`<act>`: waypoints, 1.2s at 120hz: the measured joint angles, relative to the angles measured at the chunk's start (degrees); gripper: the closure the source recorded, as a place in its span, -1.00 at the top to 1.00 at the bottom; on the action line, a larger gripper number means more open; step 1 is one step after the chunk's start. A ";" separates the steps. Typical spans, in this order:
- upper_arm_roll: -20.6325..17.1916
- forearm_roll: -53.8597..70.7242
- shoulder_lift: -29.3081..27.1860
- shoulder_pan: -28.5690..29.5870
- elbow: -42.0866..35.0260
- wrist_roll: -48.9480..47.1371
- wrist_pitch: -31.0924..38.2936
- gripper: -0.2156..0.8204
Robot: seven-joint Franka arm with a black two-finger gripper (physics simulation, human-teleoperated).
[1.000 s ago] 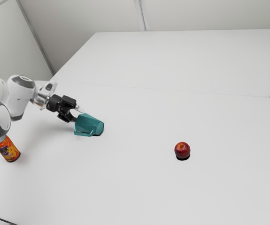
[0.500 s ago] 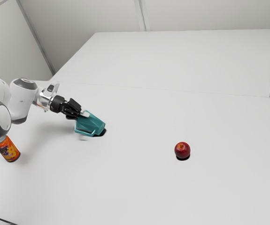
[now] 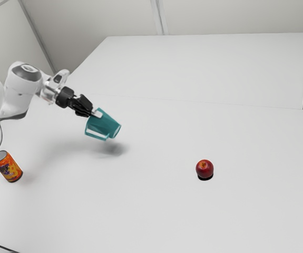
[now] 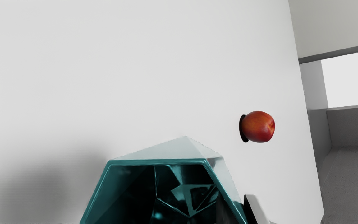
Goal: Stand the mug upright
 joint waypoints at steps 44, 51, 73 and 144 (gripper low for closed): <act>-3.55 30.41 -7.73 -11.61 1.32 -11.80 8.81 -0.93; -4.48 34.43 -8.22 -12.22 1.34 -13.95 10.48 -0.93; -6.25 42.83 -8.33 -13.65 0.09 -19.97 15.86 -0.93; -9.83 53.88 -3.94 -13.93 -6.73 -32.61 27.71 -0.93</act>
